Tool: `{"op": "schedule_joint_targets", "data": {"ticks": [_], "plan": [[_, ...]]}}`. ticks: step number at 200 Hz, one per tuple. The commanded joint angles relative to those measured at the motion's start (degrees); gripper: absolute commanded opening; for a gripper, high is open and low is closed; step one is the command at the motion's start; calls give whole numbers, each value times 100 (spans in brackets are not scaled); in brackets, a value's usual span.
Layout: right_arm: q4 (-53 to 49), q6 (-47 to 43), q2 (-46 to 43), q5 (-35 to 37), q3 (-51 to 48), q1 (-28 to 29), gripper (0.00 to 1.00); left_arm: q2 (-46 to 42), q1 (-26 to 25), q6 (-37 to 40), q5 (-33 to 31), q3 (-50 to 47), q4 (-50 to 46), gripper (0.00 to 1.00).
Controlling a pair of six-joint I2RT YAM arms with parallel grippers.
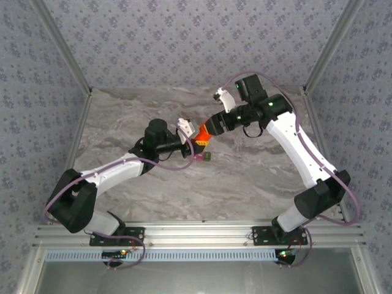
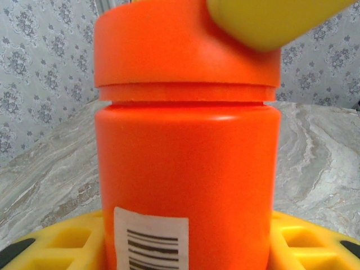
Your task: Sort the pills into containers
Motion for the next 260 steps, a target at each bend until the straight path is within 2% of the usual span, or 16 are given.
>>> {"op": "schedule_joint_targets", "data": {"ticks": [1,45,64,73,80,98,107,118,130,137,149,184,205,231,248,260], "plan": [[-171,-123,105,-170,165,20,64,-174,-13,38,160,197,372,0],[-194,284,158,-163,167,94,52,-186,-8,39,150,203,364,0],[-308,1025,248,319,270,209,45,-182,-10,48,139,224,356,0],[-342,1836,269,862,231,305,38,-176,-11,48,137,241,352,0],[-334,2240,283,1010,190,387,36,-172,-12,53,132,246,352,0],[102,3186,129,1484,-57,645,37,-157,-14,57,134,254,358,0],[556,3912,16,1523,-285,783,40,-132,-15,48,133,259,355,0],[909,4367,-45,1557,-399,870,44,-135,-10,48,119,258,345,0],[1120,4675,-91,1484,-474,898,50,-145,-8,49,98,234,346,0],[1188,4759,-148,1390,-536,901,56,-153,-8,57,98,214,346,0],[1249,4711,-296,1294,-608,802,68,-162,-10,57,107,207,337,0],[1430,4148,-1112,956,-885,267,86,-183,-5,74,116,207,345,0],[1835,3800,-1470,287,-1163,-219,86,-181,0,75,123,198,354,0],[1693,2269,-1327,-447,-876,-493,82,-188,-6,75,141,206,352,0],[1166,1093,-1125,-420,-594,-375,81,-206,-6,79,159,214,312,0],[963,599,-986,-378,-518,-341,80,-216,1,90,163,211,290,0]]}}
